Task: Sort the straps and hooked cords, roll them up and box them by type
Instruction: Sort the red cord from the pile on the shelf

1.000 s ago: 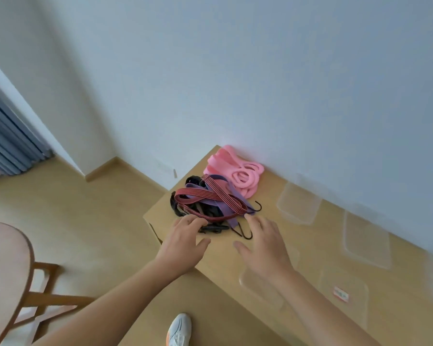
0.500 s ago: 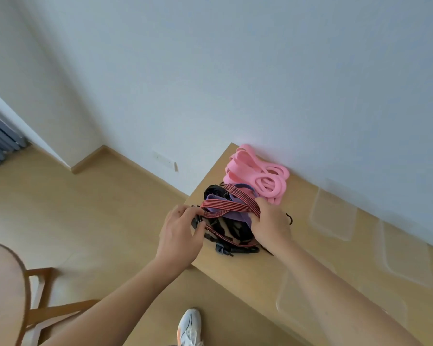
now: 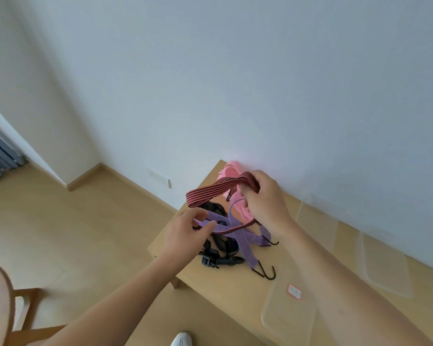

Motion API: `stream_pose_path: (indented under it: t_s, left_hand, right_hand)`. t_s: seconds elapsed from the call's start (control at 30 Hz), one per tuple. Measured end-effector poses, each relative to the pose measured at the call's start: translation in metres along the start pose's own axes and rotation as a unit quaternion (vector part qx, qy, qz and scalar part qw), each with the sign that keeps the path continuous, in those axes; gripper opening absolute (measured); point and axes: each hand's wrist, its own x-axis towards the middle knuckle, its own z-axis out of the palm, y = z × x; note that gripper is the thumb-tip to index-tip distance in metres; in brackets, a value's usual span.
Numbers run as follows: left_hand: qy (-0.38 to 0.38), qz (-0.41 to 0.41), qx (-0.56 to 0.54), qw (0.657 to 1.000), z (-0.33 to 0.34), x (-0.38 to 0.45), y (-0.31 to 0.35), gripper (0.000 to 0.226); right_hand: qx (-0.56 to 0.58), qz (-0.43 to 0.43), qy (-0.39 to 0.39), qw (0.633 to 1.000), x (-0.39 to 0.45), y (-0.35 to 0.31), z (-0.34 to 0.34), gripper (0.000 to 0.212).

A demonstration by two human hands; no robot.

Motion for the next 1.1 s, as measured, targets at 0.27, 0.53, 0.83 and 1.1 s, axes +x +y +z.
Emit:
stream_pose_path:
  t_s: [0.27,0.53,0.83,1.1]
  left_hand:
    - [-0.069,-0.014,0.024,0.997,0.010,0.031,0.018,0.040]
    - [-0.094,-0.015,0.057,0.994,0.038,0.067,0.029,0.025]
    - [-0.015,-0.008,0.064,0.998,0.025,0.088,0.022,0.025]
    - [-0.033,0.062,0.085,0.994,0.007,0.096,0.017,0.017]
  right_hand:
    - [0.159,0.131,-0.092,0.974,0.011,-0.012,-0.017,0.022]
    - [0.258,0.180,-0.120,0.941,0.015,-0.005,-0.016,0.015]
    - [0.244,0.214,-0.092,0.941,0.024,0.009,-0.027,0.021]
    - [0.097,0.221,-0.093,0.966,0.035,0.030,-0.017,0.015]
